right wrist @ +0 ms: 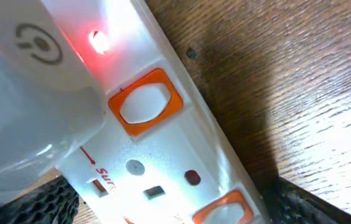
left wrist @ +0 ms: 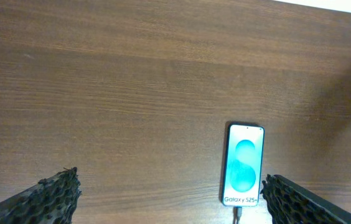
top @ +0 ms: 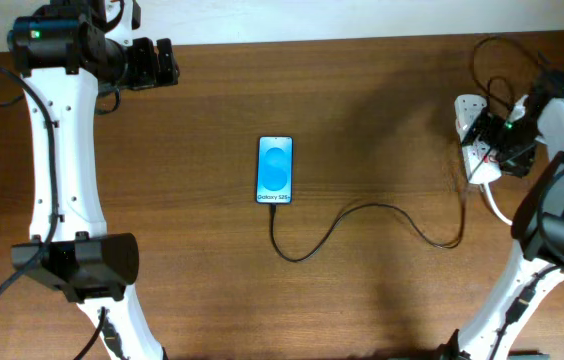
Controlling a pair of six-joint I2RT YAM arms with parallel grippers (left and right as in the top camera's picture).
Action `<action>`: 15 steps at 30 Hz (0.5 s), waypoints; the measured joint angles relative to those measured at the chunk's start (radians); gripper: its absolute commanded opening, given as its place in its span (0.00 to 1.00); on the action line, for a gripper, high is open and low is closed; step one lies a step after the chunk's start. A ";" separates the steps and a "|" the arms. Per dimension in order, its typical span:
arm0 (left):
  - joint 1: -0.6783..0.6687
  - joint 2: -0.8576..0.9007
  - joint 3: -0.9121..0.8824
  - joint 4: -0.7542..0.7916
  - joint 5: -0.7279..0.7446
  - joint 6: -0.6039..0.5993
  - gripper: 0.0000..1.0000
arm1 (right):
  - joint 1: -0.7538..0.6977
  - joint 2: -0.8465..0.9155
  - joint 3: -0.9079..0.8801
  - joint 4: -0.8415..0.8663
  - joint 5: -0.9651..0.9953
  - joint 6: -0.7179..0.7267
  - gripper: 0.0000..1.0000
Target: Plug charger to phone and switch on socket
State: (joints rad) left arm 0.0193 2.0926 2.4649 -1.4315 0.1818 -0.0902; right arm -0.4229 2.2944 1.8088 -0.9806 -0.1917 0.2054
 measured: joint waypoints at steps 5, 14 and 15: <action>0.000 0.000 0.000 -0.001 0.000 0.000 0.99 | -0.020 0.002 0.008 -0.007 -0.024 0.006 0.99; 0.000 0.000 0.000 0.000 0.000 0.000 1.00 | -0.272 0.006 0.097 -0.074 -0.153 0.057 0.99; 0.000 0.000 0.000 -0.001 0.000 0.000 0.99 | -0.282 -0.009 0.097 -0.079 -0.174 0.057 0.99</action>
State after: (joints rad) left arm 0.0193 2.0926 2.4649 -1.4322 0.1822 -0.0902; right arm -0.7052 2.2856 1.9057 -1.0595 -0.3653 0.2626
